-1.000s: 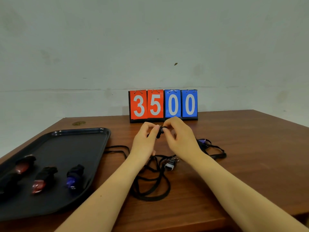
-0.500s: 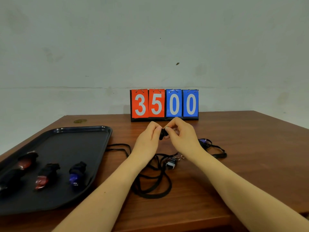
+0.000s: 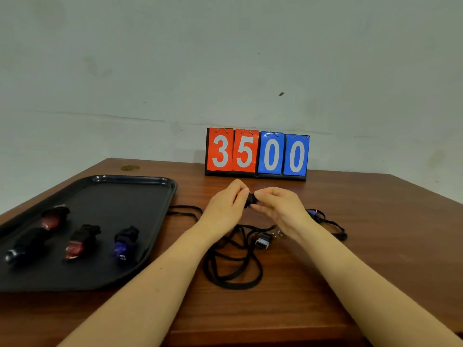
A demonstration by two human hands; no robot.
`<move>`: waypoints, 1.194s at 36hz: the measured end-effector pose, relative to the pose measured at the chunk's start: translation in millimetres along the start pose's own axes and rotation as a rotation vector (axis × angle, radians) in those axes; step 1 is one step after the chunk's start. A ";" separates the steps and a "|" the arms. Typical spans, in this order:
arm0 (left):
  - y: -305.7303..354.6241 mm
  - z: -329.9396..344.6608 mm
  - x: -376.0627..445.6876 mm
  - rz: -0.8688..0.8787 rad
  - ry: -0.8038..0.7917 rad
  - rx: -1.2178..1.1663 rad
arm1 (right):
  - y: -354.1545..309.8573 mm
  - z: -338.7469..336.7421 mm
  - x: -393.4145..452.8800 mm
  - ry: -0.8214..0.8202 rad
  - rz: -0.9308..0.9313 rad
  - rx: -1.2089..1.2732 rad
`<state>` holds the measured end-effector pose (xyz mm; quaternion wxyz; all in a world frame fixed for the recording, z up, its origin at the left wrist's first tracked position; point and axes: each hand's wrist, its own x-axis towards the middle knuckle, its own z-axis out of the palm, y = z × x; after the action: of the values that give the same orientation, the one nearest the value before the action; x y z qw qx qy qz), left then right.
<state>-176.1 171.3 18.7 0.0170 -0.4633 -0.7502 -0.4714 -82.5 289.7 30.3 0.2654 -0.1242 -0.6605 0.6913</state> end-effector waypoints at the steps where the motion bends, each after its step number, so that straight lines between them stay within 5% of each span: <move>1: -0.4 0.1 -0.4 0.004 -0.005 0.000 | -0.2 -1.5 0.7 -0.015 0.020 0.026; 9: 0.4 0.3 -0.2 0.008 0.002 -0.045 | -0.5 -4.9 0.8 -0.031 0.019 0.046; 15: -2.5 -0.7 0.4 0.007 0.028 -0.029 | 3.6 2.5 0.9 0.080 -0.100 -0.244; 26: -3.2 -2.0 -2.6 0.000 -0.017 -0.102 | 1.6 -1.5 -4.2 0.023 -0.335 -0.885; 38: 0.1 -10.3 -4.0 0.037 -0.061 -0.167 | -11.8 -1.0 -8.0 -0.025 -0.250 -0.506; 43: 5.8 1.6 0.7 -0.109 -0.047 -0.314 | -11.8 2.4 -7.1 0.065 -0.225 -0.320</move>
<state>-171.7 173.6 22.2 -0.0986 -0.4299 -0.6917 -0.5719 -75.5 283.7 40.8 0.3391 -0.1123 -0.7628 0.5391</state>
